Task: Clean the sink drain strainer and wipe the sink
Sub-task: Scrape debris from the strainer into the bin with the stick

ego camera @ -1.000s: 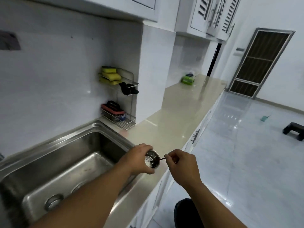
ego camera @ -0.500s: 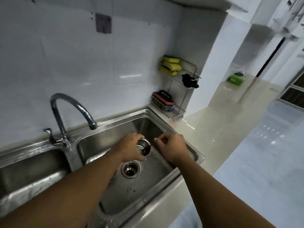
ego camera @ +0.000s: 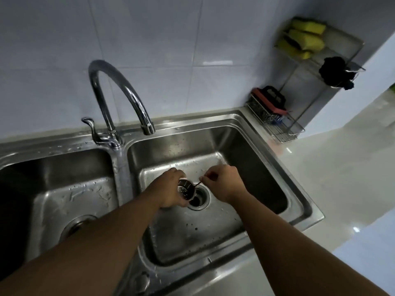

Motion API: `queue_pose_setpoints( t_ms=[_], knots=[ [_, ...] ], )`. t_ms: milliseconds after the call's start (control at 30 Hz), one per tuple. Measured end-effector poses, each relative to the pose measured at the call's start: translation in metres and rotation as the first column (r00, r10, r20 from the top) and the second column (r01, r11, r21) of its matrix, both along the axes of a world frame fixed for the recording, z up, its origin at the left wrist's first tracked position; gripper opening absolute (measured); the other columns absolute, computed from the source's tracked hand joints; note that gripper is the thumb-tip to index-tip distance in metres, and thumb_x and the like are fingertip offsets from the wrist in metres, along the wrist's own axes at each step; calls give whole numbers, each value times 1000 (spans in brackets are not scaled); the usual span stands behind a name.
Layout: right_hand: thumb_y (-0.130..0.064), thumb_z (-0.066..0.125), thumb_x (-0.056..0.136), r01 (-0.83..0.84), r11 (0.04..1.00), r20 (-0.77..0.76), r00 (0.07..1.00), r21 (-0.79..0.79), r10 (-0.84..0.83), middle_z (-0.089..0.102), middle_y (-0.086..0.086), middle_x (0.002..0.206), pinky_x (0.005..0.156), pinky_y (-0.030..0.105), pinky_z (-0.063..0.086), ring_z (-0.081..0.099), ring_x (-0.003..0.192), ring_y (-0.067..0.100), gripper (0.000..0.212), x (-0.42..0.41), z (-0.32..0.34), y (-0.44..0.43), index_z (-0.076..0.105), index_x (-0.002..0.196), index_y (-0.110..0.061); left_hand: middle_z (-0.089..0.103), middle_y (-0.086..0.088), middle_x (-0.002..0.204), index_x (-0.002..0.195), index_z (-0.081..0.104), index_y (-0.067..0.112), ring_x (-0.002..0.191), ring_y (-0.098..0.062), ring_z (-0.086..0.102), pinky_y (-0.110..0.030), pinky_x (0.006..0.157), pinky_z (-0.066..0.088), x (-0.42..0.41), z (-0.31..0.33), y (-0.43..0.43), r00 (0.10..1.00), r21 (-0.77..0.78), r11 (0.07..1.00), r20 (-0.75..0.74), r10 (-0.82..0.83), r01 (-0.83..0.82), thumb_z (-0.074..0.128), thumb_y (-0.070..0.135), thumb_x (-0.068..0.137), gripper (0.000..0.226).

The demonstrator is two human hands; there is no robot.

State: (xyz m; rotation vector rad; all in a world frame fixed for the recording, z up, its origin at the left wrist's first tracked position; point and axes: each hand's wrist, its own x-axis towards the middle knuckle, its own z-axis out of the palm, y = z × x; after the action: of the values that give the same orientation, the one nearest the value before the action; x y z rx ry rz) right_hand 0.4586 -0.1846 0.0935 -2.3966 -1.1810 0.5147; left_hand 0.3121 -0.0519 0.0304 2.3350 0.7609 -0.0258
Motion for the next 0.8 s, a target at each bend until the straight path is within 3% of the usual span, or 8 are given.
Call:
queue_pose_setpoints(
  t_ms=[100, 233, 400, 533, 800],
  knots=[
    [-35, 74, 87, -66, 994, -49, 997, -91, 62, 74, -6, 87, 71, 23, 55, 67, 79, 8, 15, 10, -22, 9, 77, 92, -21, 53, 3, 117, 129, 55, 20, 108, -18, 56, -35, 92, 51, 0, -25, -6, 997, -12, 1000, -75, 4, -4, 91, 42, 53, 87],
    [-31, 75, 86, -149, 973, -96, 986, -179, 133, 75, -4, 89, 78, 29, 59, 68, 81, 10, 11, 17, -47, 17, 78, 92, -22, 52, -3, 123, 124, 55, 18, 111, -23, 54, -36, 92, 52, 4, -54, -18, 981, -5, 1000, -193, 4, -5, 90, 33, 58, 77],
    [-28, 78, 83, -252, 944, -122, 965, -211, 231, 78, -3, 91, 75, 22, 55, 68, 81, 9, 12, 21, -71, 21, 81, 93, -21, 53, -2, 129, 123, 50, 19, 109, -28, 60, -39, 88, 55, 8, -71, -32, 953, 0, 1000, -301, 26, -27, 93, 29, 54, 82],
    [-29, 74, 84, -331, 917, -101, 943, -222, 316, 78, 0, 96, 91, 29, 53, 69, 88, 13, 17, 22, -78, 23, 81, 96, -19, 56, 0, 129, 121, 49, 22, 112, -27, 61, -39, 87, 54, 8, -76, -41, 934, 57, 998, -353, 50, -32, 94, 37, 51, 85],
    [-28, 76, 83, -385, 899, -137, 922, -207, 363, 77, 0, 96, 86, 27, 55, 68, 90, 13, 16, 18, -93, 18, 81, 94, -18, 59, 0, 127, 122, 50, 25, 111, -27, 62, -40, 87, 54, 4, -83, -54, 897, 118, 991, -431, 101, -54, 95, 36, 50, 85]
  ],
)
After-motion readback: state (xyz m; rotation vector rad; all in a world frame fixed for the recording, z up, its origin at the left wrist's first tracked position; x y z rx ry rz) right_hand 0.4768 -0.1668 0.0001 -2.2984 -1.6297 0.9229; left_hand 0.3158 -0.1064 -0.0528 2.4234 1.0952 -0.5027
